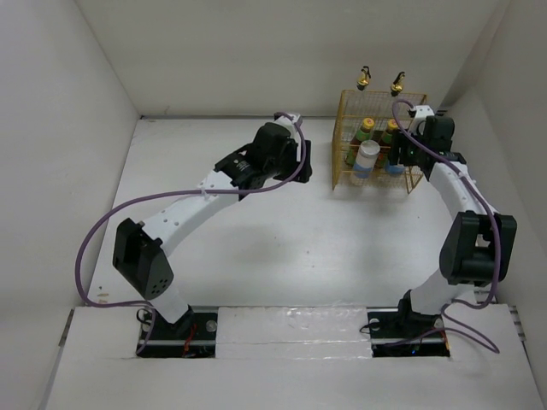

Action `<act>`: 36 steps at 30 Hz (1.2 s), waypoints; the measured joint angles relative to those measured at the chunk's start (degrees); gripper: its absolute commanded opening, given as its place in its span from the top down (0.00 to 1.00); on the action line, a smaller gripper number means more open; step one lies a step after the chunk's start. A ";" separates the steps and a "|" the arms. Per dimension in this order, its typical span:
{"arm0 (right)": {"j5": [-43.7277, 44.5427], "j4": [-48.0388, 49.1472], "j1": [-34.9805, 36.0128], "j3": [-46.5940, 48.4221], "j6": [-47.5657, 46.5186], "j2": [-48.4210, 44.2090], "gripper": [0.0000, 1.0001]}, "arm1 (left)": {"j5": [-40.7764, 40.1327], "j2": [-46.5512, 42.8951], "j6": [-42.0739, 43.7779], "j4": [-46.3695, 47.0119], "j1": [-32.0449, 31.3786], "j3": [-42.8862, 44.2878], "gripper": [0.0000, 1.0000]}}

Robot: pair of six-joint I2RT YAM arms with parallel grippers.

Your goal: Organize the condiment bottles

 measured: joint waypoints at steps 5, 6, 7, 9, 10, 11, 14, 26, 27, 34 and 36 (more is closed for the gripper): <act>0.61 -0.07 0.35 0.02 0.33 0.72 0.12 | -0.76 -0.68 -0.04 0.00 0.92 0.00 0.33; 0.66 -0.04 0.37 0.04 0.35 0.72 0.10 | -1.03 -1.01 -0.04 0.00 1.11 0.00 0.33; 0.68 -0.07 0.37 0.04 0.35 0.72 0.08 | -1.25 -1.38 -0.04 0.00 1.40 0.00 0.33; 0.81 -0.28 0.37 0.04 0.39 0.72 0.04 | -1.77 -2.32 -0.04 0.00 1.73 0.00 0.32; 0.90 -0.44 0.37 0.07 0.39 0.61 0.01 | -2.21 -2.80 -0.07 0.04 1.84 0.00 0.32; 1.05 -0.66 0.48 0.07 0.42 0.35 0.00 | -2.64 -3.21 -0.07 0.04 2.01 0.00 0.32; 1.99 -1.81 0.74 0.09 0.46 -2.03 0.00 | -4.33 -4.48 -0.07 -0.02 2.12 0.02 0.32; -2.64 -3.02 16.63 -6.14 -0.04 -41.72 0.00 | -15.50 -12.17 -1.20 -1.55 2.12 2.45 0.32; -3.85 -3.37 18.95 -7.98 0.04 -45.33 0.00 | -16.65 -13.70 -1.60 -1.64 2.12 2.45 0.32; -5.99 -8.98 28.76 -23.23 5.38 -61.61 0.00 | -21.77 -25.11 -5.09 -0.98 2.12 -2.14 0.31; -5.57 -11.74 30.10 -25.73 6.51 -63.52 0.00 | -22.16 -27.15 -6.16 -0.98 2.12 -4.20 0.31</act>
